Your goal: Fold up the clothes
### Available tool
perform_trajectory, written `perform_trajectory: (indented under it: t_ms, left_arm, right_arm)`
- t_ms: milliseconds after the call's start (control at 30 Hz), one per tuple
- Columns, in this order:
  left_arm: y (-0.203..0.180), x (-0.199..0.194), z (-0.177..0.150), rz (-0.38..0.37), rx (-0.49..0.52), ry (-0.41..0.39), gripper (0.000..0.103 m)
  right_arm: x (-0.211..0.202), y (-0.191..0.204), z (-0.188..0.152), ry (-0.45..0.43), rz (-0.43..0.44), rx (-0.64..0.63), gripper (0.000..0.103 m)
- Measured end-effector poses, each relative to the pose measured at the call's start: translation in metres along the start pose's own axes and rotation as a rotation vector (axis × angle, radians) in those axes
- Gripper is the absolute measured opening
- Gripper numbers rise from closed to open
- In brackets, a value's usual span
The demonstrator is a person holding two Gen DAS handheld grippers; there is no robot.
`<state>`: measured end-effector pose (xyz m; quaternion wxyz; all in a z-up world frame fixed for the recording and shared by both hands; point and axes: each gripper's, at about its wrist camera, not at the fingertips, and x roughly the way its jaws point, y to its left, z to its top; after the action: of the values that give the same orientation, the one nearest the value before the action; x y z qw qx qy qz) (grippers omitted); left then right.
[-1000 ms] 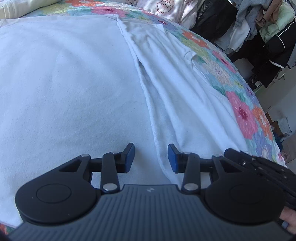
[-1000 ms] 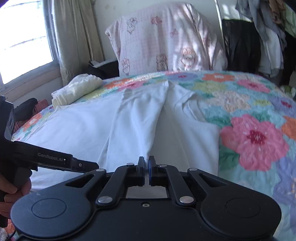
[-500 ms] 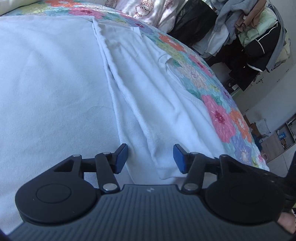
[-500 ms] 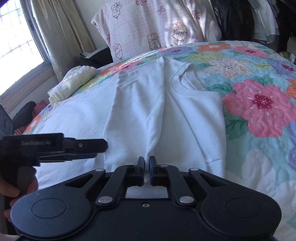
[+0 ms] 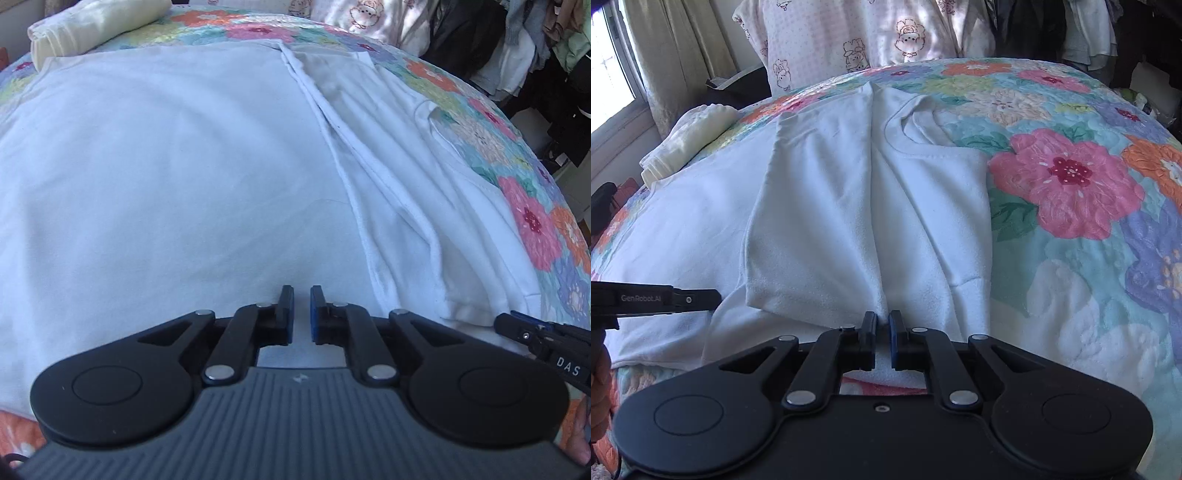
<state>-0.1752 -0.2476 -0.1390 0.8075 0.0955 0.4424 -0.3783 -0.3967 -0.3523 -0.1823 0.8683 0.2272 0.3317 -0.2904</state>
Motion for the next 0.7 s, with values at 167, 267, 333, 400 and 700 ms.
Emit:
perform_trajectory:
  t_ms: [167,267,333,400,700]
  left_arm:
    - [0.07,-0.035,0.005,0.214,-0.147,-0.043,0.075]
    - [0.121,-0.05,0.002,0.2,-0.379,-0.033,0.073]
    - [0.142,-0.051,-0.005,0.14,-0.493,-0.021,0.075]
    - [0.154,-0.054,-0.016,0.138,-0.565,-0.033,0.075]
    - [0.242,-0.071,-0.053,-0.016,-1.066,-0.034,0.083]
  right_arm:
    - [-0.032,0.032,0.021,-0.137,0.0,-0.128,0.037]
    - [-0.036,0.068,0.031,-0.192,0.143,-0.233,0.055]
    - [-0.025,0.099,0.03,-0.169,0.25,-0.303,0.056]
    - [-0.011,0.129,0.026,-0.119,0.334,-0.358,0.056]
    - [0.034,0.243,0.008,0.037,0.579,-0.637,0.056]
